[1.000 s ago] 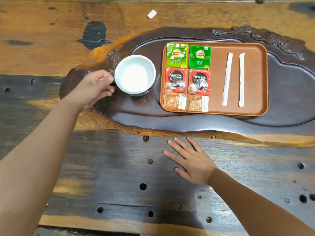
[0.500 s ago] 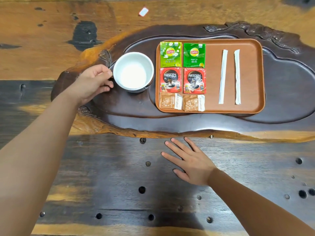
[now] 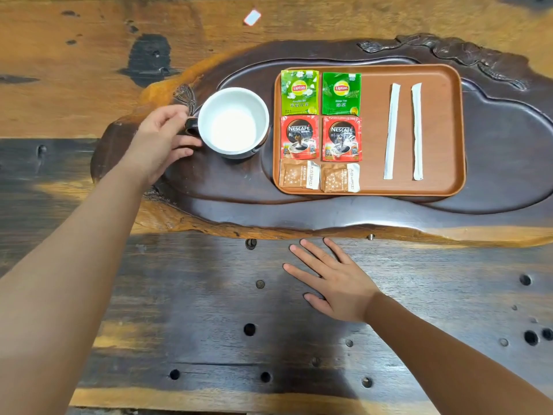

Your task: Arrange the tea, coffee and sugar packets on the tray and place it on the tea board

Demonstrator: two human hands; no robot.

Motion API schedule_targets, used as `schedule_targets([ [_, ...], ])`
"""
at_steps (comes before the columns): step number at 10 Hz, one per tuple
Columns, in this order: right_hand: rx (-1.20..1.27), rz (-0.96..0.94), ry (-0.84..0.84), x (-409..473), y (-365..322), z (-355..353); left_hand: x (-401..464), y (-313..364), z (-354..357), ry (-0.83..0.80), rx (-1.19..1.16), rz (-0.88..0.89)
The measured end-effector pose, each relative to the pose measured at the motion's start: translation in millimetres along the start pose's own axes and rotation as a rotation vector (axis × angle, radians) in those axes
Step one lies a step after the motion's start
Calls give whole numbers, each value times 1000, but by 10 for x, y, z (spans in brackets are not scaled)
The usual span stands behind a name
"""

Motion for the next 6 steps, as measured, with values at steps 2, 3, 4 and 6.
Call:
schedule_targets([
  [2, -9, 20, -36, 1, -30, -54, -755, -128, 95, 639, -204, 148],
  [3, -37, 46, -89, 9, -61, -133, -1312, -387, 391, 650, -6, 228],
  [4, -14, 100, -159, 9, -143, -259, -1731, -561, 711, 535, 275, 203],
  [6, 57, 261, -247, -108, -263, -644, -2086, -793, 1143, 46, 878, 1],
])
Point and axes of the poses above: each hand's wrist, its own x-axis towards the middle knuckle, its own z-axis out of the palm, y = z × x, the point moved 1 cm from there along x, towards the middle knuckle, and after that the axes turned 3 degrees about -y, right-handed, at the moved point
